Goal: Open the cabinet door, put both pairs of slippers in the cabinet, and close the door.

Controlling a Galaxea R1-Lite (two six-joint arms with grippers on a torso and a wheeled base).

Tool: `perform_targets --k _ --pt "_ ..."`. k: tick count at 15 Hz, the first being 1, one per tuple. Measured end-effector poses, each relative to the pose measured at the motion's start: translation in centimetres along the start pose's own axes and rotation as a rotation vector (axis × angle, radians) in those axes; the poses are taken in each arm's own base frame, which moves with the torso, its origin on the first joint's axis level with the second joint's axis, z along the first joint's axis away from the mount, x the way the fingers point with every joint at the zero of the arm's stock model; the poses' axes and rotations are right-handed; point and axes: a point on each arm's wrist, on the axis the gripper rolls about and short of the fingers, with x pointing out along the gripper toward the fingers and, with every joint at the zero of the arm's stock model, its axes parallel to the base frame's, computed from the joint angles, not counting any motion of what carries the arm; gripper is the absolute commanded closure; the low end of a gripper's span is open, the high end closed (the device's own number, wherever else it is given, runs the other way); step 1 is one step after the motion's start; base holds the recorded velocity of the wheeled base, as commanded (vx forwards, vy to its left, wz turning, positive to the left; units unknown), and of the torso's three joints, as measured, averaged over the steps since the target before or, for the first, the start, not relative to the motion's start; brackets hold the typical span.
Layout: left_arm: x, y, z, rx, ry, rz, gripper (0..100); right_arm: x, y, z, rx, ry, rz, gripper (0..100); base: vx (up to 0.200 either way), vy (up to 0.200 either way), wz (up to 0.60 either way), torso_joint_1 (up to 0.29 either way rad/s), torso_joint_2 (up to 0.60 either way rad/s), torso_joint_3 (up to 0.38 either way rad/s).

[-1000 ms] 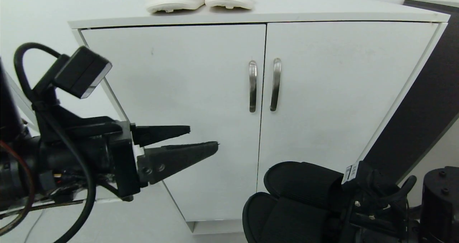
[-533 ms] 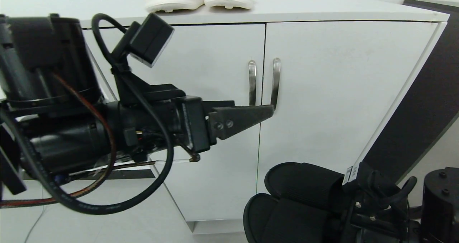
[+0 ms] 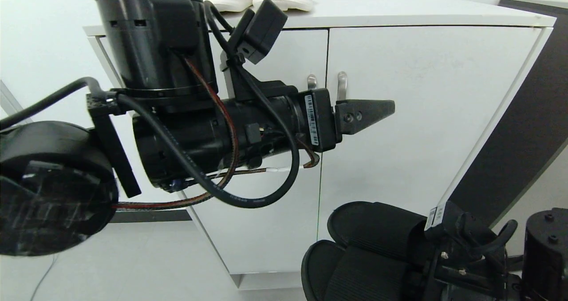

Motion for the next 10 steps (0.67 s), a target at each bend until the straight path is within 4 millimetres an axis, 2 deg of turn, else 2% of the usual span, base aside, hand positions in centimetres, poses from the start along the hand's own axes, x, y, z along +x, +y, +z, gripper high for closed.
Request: perform_targets --k 7,10 --pt "1.1 0.6 -0.3 0.003 -0.016 0.096 0 0.0 0.0 0.0 -0.002 0.001 -0.002 100 0.0 0.0 0.0 0.0 0.0 0.0" --pt "2.1 1.0 -0.2 0.018 -0.036 0.154 0 0.0 0.0 0.0 -0.003 0.0 -0.003 100 0.0 0.0 0.0 0.0 0.0 0.0"
